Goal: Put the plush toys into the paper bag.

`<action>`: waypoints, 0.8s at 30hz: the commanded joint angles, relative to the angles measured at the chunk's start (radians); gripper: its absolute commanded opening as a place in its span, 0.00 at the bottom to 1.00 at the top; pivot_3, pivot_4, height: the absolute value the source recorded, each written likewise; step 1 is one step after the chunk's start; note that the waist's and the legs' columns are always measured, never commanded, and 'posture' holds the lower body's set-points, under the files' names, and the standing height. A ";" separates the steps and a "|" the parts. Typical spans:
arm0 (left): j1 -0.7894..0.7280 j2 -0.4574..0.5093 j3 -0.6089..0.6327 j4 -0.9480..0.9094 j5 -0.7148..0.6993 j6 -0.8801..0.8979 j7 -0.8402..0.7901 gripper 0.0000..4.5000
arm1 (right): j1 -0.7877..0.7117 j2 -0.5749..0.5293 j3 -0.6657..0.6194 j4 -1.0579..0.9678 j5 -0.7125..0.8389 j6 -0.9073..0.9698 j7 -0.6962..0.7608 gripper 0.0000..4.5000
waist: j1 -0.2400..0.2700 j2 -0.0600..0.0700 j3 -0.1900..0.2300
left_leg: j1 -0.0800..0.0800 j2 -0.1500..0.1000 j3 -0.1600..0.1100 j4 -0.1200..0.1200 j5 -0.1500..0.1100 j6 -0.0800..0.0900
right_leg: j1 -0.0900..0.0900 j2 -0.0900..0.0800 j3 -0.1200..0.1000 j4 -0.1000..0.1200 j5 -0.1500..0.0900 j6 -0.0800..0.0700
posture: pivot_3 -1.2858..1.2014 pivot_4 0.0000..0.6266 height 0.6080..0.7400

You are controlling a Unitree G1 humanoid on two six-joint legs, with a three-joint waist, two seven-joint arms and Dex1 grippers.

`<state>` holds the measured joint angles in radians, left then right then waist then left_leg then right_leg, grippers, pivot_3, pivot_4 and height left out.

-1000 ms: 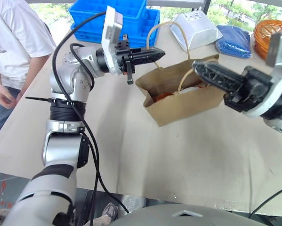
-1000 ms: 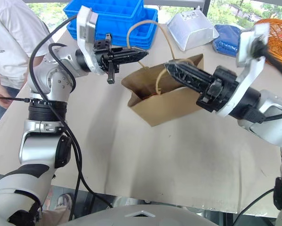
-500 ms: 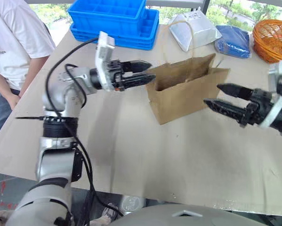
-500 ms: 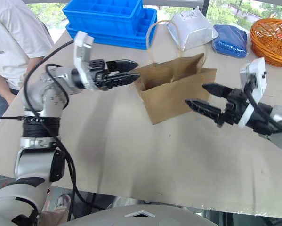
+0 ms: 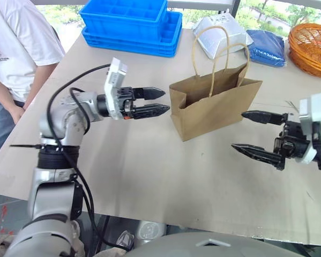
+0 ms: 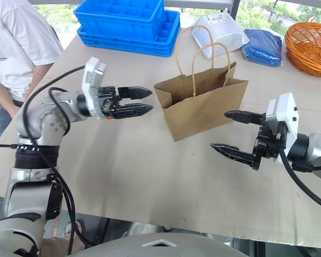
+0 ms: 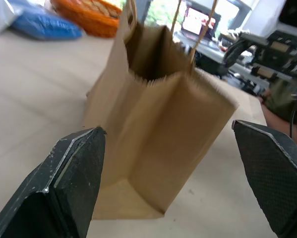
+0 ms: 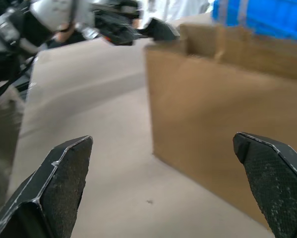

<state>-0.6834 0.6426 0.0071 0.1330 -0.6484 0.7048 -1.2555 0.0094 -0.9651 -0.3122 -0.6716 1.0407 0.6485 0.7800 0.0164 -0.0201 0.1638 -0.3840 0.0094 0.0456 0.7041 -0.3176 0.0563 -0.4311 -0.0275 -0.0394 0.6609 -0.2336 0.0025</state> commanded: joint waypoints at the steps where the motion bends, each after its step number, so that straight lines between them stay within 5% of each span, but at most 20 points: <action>1: -0.074 -0.003 0.003 0.045 0.023 -0.054 -0.034 0.99 | 0.015 0.009 -0.014 -0.052 -0.011 -0.020 0.024 1.00 | 0.000 0.000 0.000 | 0.000 0.000 0.000 0.000 0.000 0.000 | 0.000 0.000 0.000 0.000 0.000 0.000 | 0.52 0.24 1.00; 10: -0.139 -0.033 -0.087 0.116 0.056 -0.063 -0.185 0.99 | -0.100 0.042 0.241 -0.049 -0.200 -0.039 0.080 1.00 | -0.003 0.000 0.000 | 0.000 0.000 0.000 0.001 0.000 0.000 | 0.000 0.001 0.000 0.001 0.000 0.000 | 0.52 0.24 1.00; 23: -0.050 -0.046 -0.110 -0.054 0.095 -0.103 -0.140 0.99 | -0.375 0.271 0.489 0.211 -0.464 -0.116 0.082 1.00 | -0.002 0.000 0.000 | 0.000 -0.001 0.000 0.001 0.000 0.000 | -0.001 0.000 0.001 0.001 0.000 0.000 | 0.52 0.24 1.00; 24: -0.043 -0.047 -0.107 -0.067 0.092 -0.098 -0.133 1.00 | -0.385 0.288 0.489 0.222 -0.473 -0.119 0.075 0.89 | -0.003 0.000 0.000 | 0.000 -0.001 0.000 0.001 0.000 0.000 | -0.001 0.000 0.001 0.001 0.000 0.000 | 0.52 0.24 1.00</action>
<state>-0.7265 0.5957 -0.1071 0.1172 -0.5522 0.6113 -1.3996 -0.3549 -0.6896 0.1881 -0.4496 0.5864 0.5598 0.8688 0.0138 -0.0203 0.1638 -0.3842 0.0089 0.0456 0.7051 -0.3176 0.0564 -0.4319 -0.0273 -0.0387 0.6619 -0.2336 0.0024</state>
